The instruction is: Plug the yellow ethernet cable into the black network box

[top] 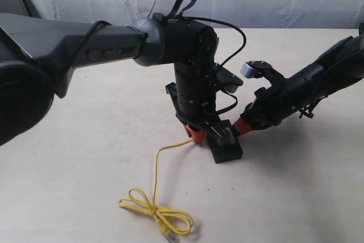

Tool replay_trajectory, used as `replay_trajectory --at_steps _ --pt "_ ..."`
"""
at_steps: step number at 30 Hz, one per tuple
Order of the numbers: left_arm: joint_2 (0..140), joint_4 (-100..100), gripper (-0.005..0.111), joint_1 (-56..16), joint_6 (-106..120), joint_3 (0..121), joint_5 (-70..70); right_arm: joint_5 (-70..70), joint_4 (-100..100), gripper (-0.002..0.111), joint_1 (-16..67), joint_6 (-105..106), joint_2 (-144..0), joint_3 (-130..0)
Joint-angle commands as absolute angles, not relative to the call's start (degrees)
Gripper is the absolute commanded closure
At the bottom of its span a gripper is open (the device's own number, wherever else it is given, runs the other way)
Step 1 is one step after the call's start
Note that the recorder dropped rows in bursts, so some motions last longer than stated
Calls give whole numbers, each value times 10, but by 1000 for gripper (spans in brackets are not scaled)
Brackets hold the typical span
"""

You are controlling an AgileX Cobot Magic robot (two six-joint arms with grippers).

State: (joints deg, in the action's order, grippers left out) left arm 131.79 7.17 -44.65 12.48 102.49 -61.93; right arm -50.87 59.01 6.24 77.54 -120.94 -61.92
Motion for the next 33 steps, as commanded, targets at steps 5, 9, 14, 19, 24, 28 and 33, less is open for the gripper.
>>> replay_trajectory --at_steps 5,9,14,19,24,28,33 --pt "1317 123 107 -452 151 1029 -553 -552 613 109 74 780 -1210 -626" --pt "1317 123 107 -452 150 1029 -551 -566 619 109 74 791 -1210 -626" --pt "1317 124 107 -452 169 1029 -547 -583 618 109 75 810 -1210 -626" --pt "1317 150 107 -452 212 1029 -542 -583 622 109 75 824 -1210 -626" --pt "1317 140 107 -452 232 1029 -559 -545 624 109 75 830 -1210 -626" --pt "1317 121 107 -452 276 1029 -594 -510 628 109 75 827 -1210 -626" --pt "1317 143 107 -452 249 1029 -587 -526 632 109 75 825 -1210 -626"
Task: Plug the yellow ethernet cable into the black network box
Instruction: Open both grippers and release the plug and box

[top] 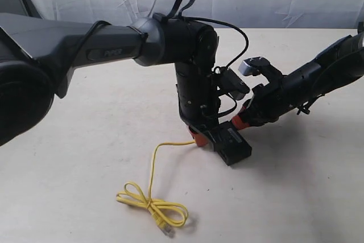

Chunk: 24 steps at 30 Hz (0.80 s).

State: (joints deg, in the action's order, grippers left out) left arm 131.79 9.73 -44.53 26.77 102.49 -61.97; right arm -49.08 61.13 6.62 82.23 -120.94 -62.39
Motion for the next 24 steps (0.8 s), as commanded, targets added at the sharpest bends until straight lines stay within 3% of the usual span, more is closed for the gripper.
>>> replay_trajectory --at_steps 1,20,24 --pt "1317 142 107 -452 237 1029 -582 -535 632 109 75 825 -1210 -626" --pt "1317 90 107 -452 122 1029 -533 -564 641 109 75 825 -1210 -626" --pt "1317 90 95 -452 122 1029 -542 -549 641 109 75 825 -1210 -626"
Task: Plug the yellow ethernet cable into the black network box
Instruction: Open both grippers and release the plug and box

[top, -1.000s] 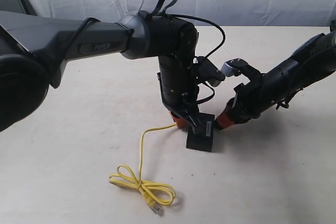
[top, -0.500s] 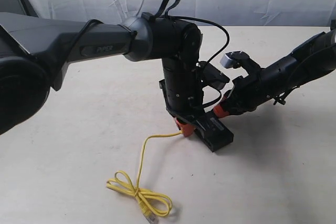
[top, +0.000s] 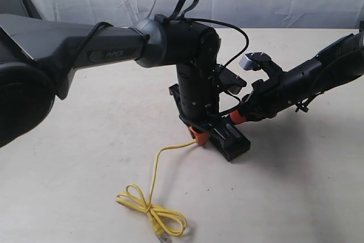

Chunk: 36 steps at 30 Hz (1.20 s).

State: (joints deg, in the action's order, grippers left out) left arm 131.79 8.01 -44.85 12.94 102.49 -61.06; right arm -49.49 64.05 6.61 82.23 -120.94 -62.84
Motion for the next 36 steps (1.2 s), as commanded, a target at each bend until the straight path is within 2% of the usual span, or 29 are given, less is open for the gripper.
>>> replay_trajectory --at_steps 1,6,12,26,33,36 --pt "1317 90 89 -452 122 1029 -542 -549 641 109 75 825 -1210 -626" --pt "1317 83 62 -452 126 1029 -544 -542 641 109 75 825 -1210 -626" --pt "1316 68 47 -452 126 1029 -565 -533 641 109 75 825 -1210 -626" --pt "1282 73 46 -451 291 1029 -624 -495 650 109 75 822 -1210 -626" --pt "1272 78 46 -427 280 1029 -686 -452 663 109 74 810 -1208 -626" --pt "1257 78 52 -404 244 1029 -700 -451 662 109 74 810 -1199 -627"
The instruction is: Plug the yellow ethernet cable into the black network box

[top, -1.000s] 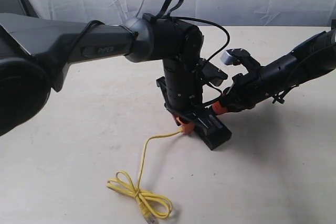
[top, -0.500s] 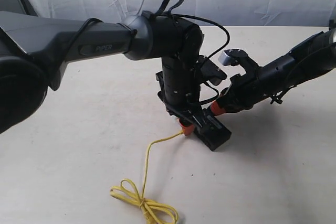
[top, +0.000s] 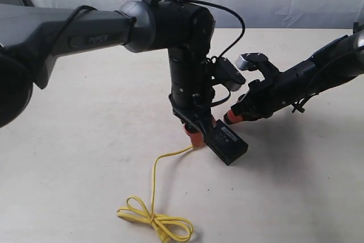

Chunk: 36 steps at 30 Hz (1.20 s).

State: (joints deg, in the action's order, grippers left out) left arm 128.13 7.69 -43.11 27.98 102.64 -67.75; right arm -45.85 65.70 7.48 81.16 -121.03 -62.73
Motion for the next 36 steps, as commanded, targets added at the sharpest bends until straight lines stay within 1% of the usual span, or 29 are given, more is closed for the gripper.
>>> replay_trajectory --at_steps 1,3,4,6,10,14,17,20,25,28,32,36 --pt "1249 78 58 -394 235 1029 -700 -449 662 109 74 810 -1191 -627" --pt "1238 77 68 -383 229 1029 -700 -447 655 109 74 798 -1173 -627" --pt "1231 75 75 -376 228 1029 -700 -446 640 109 74 788 -1164 -627" --pt "1219 74 83 -367 227 1029 -700 -443 612 109 74 761 -1147 -627" --pt "1200 71 107 -349 214 1029 -700 -432 595 109 74 678 -1121 -627" --pt "1182 41 107 -338 186 1023 -700 -417 540 109 74 595 -1090 -631" --pt "1155 23 107 -331 179 1001 -700 -419 383 109 74 456 -1067 -650" --pt "1119 25 107 -321 179 970 -700 -453 230 109 74 299 -1052 -677" --pt "1057 29 107 -287 166 907 -683 -523 69 109 70 193 -1024 -695" --pt "1016 29 107 -257 165 865 -669 -542 38 109 52 140 -1003 -694" --pt "949 33 107 -220 151 799 -625 -554 37 109 27 132 -951 -694" --pt "878 35 107 -192 149 730 -560 -529 31 109 23 120 -880 -677"
